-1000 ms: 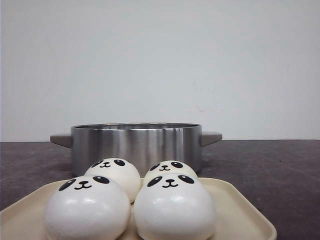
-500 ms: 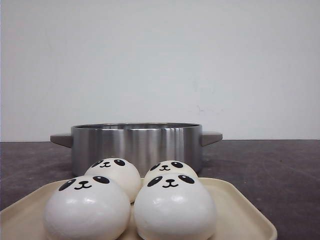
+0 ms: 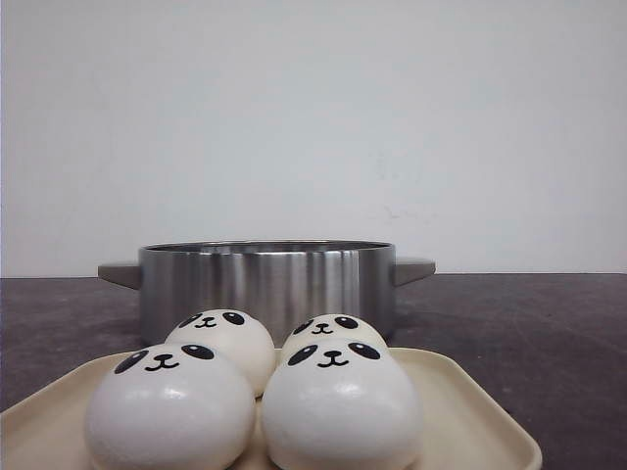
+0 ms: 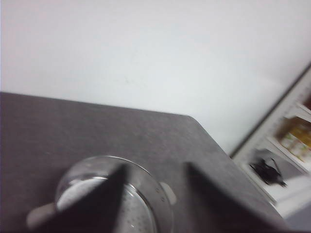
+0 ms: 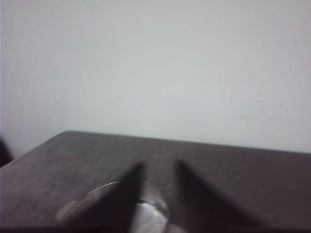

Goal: Steam buns

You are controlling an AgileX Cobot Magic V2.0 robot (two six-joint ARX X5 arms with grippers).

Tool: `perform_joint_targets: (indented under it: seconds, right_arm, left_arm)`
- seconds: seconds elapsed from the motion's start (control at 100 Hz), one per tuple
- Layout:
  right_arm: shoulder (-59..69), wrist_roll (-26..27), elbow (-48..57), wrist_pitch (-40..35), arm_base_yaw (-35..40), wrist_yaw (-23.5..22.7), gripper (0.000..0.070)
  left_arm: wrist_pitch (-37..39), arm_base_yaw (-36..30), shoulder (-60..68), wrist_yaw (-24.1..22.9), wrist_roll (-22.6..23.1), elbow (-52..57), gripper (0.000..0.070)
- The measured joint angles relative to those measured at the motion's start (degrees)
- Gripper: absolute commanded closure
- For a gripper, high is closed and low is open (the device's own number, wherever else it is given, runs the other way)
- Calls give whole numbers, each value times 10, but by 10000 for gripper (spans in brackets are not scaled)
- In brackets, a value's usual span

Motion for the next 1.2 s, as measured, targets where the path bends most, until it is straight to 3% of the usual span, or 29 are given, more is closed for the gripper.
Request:
perform_joint_targets:
  seconds: [0.04, 0.19, 0.32, 0.4, 0.61, 0.69, 0.75, 0.83, 0.97, 1.2]
  right_arm:
    - [7, 9, 0, 2, 0, -12, 29]
    - [14, 33, 0, -21, 14, -40, 33]
    - [23, 4, 0, -62, 57, -23, 33]
    - [39, -12, 0, -90, 104, 29, 33]
    - [123, -32, 0, -166, 289, 220, 33]
    - [171, -18, 0, -173, 374, 286, 33]
    - [213, 12, 0, -174, 427, 311, 33]
    - [278, 67, 9, -183, 462, 297, 33]
    - [386, 141, 56, -224, 457, 241, 33]
    - [532, 172, 146, -267, 443, 210, 61]
  left_arm:
    - [-7, -4, 3, 0, 1, 0, 45]
    - [-51, -33, 9, 1, 7, 0, 66]
    - [-91, -90, 21, -22, 31, 0, 69]
    - [-118, -138, 32, -66, 56, 0, 69]
    - [-182, -267, 71, -200, 111, 0, 68]
    - [-181, -299, 85, -230, 118, 0, 68]
    - [-174, -313, 93, -240, 120, 0, 68]
    - [-162, -323, 98, -241, 123, 0, 68]
    - [-159, -328, 93, -242, 123, 0, 68]
    - [-159, -328, 67, -243, 123, 0, 68]
